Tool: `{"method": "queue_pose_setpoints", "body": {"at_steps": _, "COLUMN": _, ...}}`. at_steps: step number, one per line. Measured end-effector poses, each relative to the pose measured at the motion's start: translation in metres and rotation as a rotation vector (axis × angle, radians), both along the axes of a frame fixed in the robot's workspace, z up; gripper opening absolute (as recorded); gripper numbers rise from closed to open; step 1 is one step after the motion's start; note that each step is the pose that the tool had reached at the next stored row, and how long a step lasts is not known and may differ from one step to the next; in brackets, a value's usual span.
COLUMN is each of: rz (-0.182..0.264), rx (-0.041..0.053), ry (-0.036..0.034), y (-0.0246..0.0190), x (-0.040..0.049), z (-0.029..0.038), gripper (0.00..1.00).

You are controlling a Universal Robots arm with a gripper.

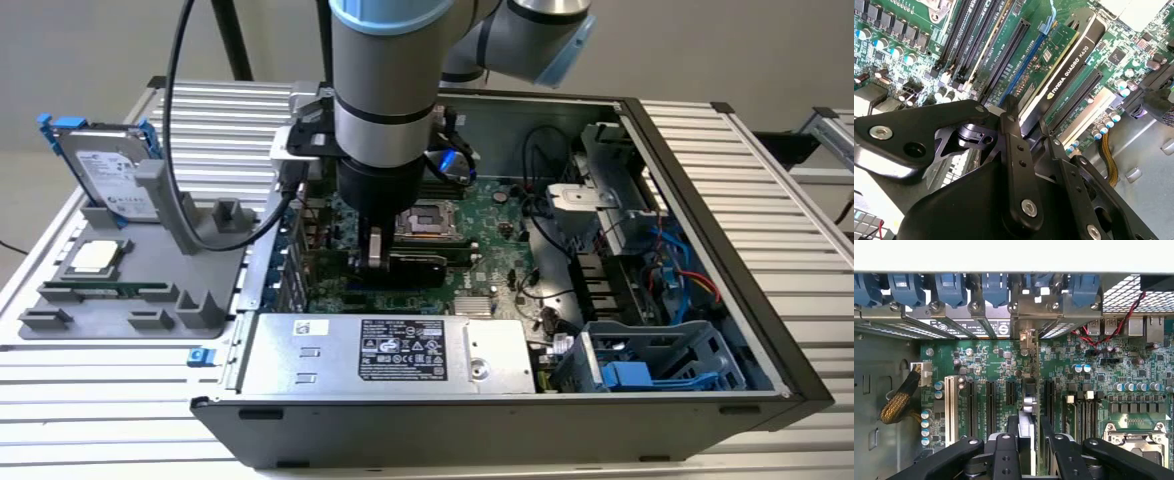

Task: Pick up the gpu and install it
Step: 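Insert the gpu into the slot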

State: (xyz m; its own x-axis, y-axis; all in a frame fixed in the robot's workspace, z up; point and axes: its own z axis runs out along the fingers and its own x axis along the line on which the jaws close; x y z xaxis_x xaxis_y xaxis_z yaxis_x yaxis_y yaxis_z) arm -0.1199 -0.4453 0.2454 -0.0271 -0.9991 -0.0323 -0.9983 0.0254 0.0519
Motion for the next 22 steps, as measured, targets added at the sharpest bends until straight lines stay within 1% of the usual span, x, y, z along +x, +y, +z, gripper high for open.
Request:
{"method": "queue_pose_setpoints", "body": {"at_steps": 6, "rz": 0.000, "rx": -0.0005, "ry": 0.0009, "y": -0.0001, "x": -0.0008, "z": -0.0010, "gripper": 0.00}}
{"method": "queue_pose_setpoints", "body": {"at_steps": 8, "rz": 0.000, "rx": -0.0002, "ry": 0.0008, "y": 0.0000, "x": -0.0007, "z": -0.0044, "gripper": 0.00}}
{"method": "queue_pose_setpoints", "body": {"at_steps": 10, "rz": 0.000, "rx": -0.0012, "ry": 0.0024, "y": -0.0001, "x": -0.0007, "z": -0.0074, "gripper": 0.00}}
{"method": "queue_pose_setpoints", "body": {"at_steps": 12, "rz": 0.000, "rx": -0.0003, "ry": 0.0021, "y": -0.0001, "x": -0.0008, "z": -0.0090, "gripper": 0.00}}
{"method": "queue_pose_setpoints", "body": {"at_steps": 22, "rz": 0.000, "rx": -0.0001, "ry": 0.0017, "y": 0.0000, "x": -0.0007, "z": -0.0092, "gripper": 0.00}}
